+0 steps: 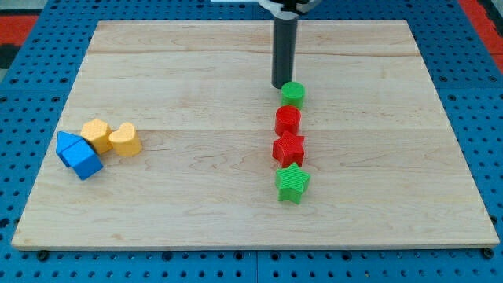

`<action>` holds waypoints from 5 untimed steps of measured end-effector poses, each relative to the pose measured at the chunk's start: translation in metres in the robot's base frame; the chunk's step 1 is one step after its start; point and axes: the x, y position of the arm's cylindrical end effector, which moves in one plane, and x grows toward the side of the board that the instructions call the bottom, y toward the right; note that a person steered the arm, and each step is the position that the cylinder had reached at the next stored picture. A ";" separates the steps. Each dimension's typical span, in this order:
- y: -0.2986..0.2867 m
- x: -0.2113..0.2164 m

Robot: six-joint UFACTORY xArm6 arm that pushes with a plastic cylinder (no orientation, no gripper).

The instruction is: Nudge the green circle towards left a bit

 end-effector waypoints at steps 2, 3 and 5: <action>0.015 0.000; 0.069 -0.033; 0.195 -0.015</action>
